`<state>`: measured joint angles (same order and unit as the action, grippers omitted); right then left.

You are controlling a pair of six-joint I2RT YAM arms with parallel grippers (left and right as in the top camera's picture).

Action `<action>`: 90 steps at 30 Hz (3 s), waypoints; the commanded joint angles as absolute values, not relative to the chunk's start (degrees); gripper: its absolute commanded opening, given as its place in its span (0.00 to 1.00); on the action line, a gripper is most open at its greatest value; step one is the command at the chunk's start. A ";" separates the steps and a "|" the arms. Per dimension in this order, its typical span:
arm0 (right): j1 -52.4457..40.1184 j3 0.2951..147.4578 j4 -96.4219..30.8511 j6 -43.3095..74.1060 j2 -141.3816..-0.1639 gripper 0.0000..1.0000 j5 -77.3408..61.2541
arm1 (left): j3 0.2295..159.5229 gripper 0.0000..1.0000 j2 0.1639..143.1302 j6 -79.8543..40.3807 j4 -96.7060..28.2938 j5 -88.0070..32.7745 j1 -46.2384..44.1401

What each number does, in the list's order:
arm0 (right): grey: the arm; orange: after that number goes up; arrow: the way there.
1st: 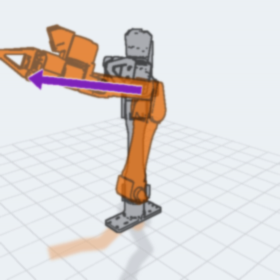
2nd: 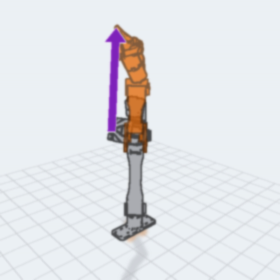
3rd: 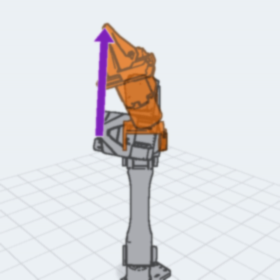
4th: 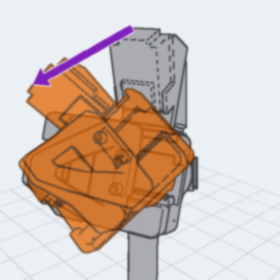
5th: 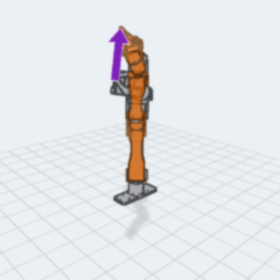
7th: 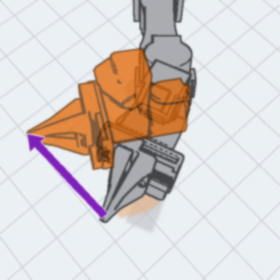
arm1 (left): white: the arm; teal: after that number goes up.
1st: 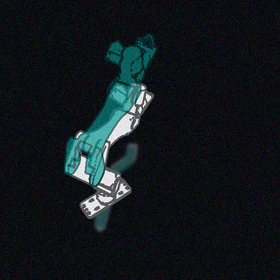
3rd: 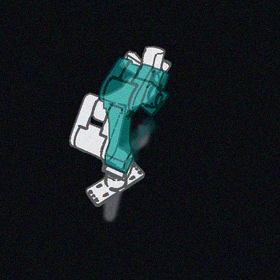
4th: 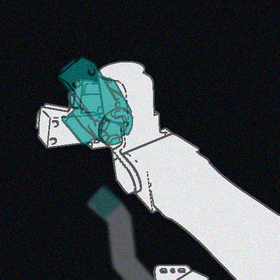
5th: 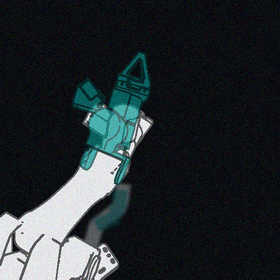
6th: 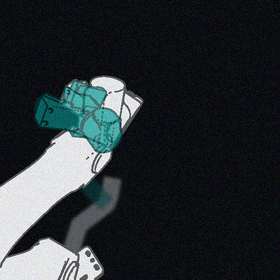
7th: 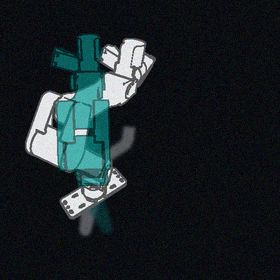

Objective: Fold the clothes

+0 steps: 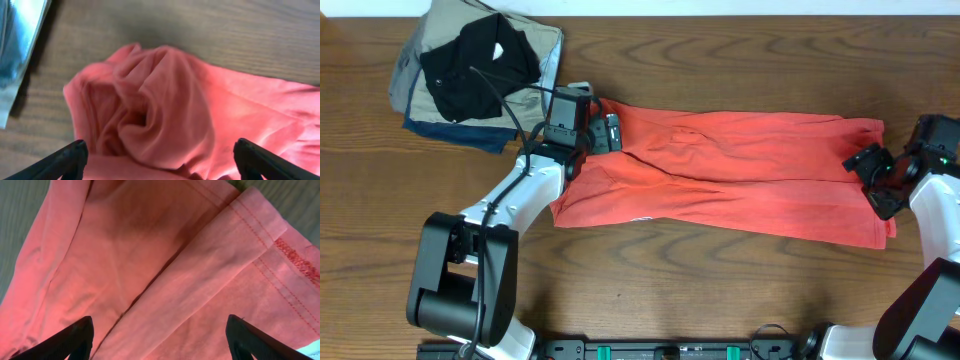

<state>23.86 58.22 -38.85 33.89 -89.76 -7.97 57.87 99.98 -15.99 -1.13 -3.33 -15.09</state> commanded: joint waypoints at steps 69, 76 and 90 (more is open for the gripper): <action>23.18 58.85 -27.79 27.88 -91.33 0.82 -5.69 | 59.59 0.06 86.04 -18.11 -8.38 -4.03 -14.90; 23.07 63.79 -27.14 21.93 -96.20 0.75 -4.91 | 59.59 0.06 86.11 -18.11 -8.80 -4.03 -14.90; 17.80 88.25 -36.47 19.57 -117.08 0.72 -5.85 | 59.57 0.06 86.15 -18.11 -10.48 -4.05 -14.90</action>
